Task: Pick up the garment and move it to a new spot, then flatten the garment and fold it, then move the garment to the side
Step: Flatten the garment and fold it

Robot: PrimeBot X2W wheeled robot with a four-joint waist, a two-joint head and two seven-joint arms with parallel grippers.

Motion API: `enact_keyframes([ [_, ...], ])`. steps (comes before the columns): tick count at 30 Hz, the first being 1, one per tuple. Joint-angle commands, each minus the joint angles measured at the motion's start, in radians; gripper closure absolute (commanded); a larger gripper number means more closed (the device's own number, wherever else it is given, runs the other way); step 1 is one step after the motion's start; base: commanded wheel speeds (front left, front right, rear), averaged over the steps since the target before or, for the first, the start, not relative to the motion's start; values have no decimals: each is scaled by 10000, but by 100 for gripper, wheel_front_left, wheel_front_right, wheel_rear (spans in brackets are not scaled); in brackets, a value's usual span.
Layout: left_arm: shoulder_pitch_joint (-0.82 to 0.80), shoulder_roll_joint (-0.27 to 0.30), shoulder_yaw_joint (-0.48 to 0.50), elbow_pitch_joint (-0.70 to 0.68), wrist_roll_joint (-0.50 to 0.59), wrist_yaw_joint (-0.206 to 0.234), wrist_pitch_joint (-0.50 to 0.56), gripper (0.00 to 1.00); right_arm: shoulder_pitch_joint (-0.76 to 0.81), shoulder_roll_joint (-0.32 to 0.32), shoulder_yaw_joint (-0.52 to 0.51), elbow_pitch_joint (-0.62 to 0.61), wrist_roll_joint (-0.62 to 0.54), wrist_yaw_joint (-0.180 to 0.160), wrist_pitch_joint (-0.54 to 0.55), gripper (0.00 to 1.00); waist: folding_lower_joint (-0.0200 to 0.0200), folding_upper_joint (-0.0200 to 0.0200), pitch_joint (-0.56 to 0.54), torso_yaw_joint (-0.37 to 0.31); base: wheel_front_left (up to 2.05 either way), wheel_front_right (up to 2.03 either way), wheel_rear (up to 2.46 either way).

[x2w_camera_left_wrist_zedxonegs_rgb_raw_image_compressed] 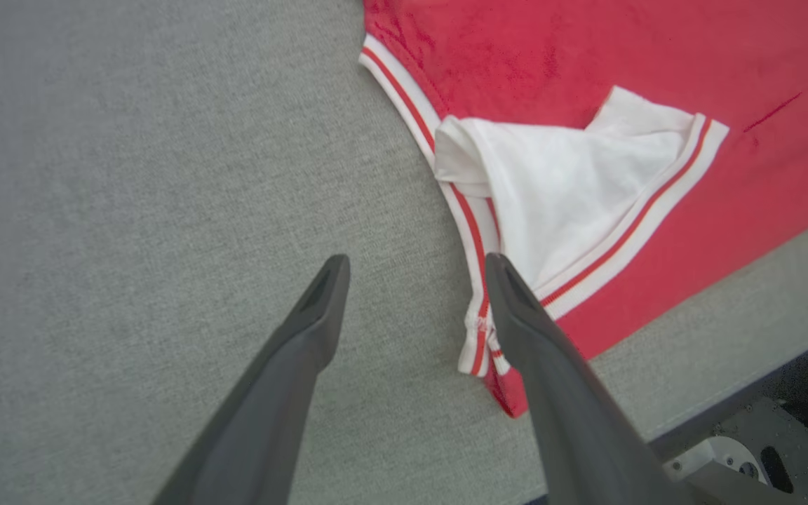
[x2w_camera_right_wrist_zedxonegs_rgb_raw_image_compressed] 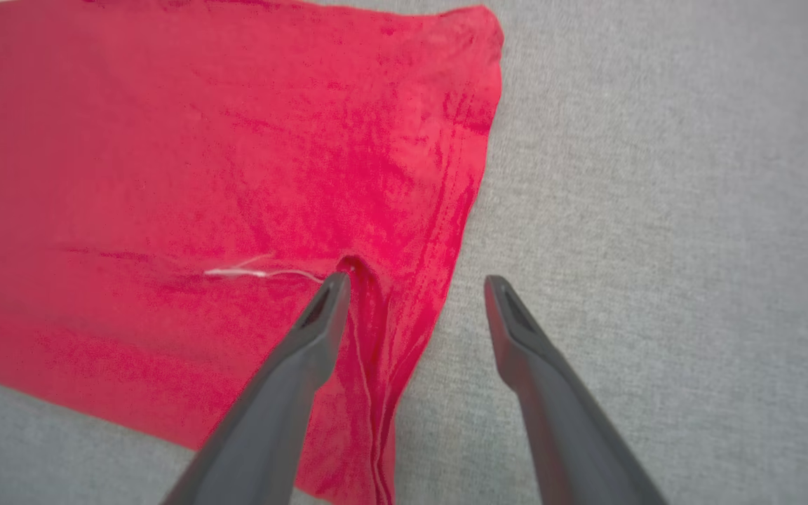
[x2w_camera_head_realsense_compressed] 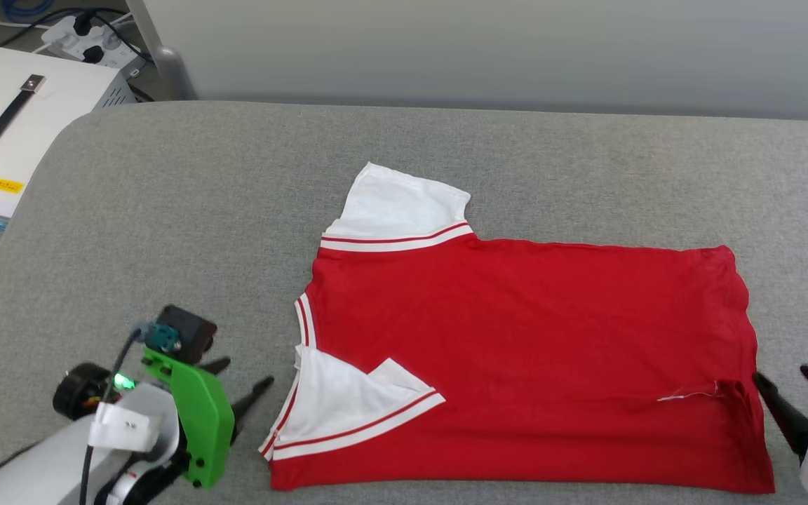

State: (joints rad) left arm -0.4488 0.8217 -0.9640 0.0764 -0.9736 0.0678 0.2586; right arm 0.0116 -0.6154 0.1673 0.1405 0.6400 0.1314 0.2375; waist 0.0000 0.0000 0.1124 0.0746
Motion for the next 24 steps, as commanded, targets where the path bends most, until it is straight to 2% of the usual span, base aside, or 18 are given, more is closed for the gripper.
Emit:
enact_keyframes([
  [1, -357, 88, 254, -133, 111, 170, -233, 0, -241, 212, -288, -227, -319, -7, -405, 0, 0, 0, -48, -40, 0, 0, 0],
  [4, -787, 91, 578, -236, 377, 321, -654, 0, -438, 722, -992, -665, -1089, -7, -1271, 0, 0, 0, -26, -121, 0, 0, 0],
  [8, -1522, -239, 1011, -3, 551, 353, -1179, 0, -664, 1655, -1634, -1389, -2011, -7, -2238, 0, 0, 0, 147, -312, 0, 0, 0],
  [12, -2411, -618, 1260, 654, 675, 162, -1349, 0, -814, 2425, -1821, -2128, -2709, -7, -2803, 0, 0, 0, 565, -622, 0, 0, 0],
  [15, -3249, -885, 1318, 1231, 726, -194, -1155, 0, -944, 2800, -1757, -2587, -3054, -7, -3017, 0, 0, 0, 1064, -904, 0, 0, 0],
  [20, -4721, -1272, 1440, 2257, 193, -937, 18, 0, -1186, 3009, -1412, -3122, -3329, -7, -3003, 0, 0, 0, 2017, -1339, 0, 0, 0],
  [23, -5696, -1489, 1438, 2957, -309, -1295, 1295, 0, -1457, 3020, -1226, -3365, -3372, -7, -2936, 0, 0, 0, 2646, -1607, 0, 0, 0],
  [24, -6327, -1589, 1380, 3304, -575, -1465, 2179, 0, -1649, 3018, -1137, -3486, -3376, -7, -2921, 0, 0, 0, 3028, -1766, 0, 0, 0],
])
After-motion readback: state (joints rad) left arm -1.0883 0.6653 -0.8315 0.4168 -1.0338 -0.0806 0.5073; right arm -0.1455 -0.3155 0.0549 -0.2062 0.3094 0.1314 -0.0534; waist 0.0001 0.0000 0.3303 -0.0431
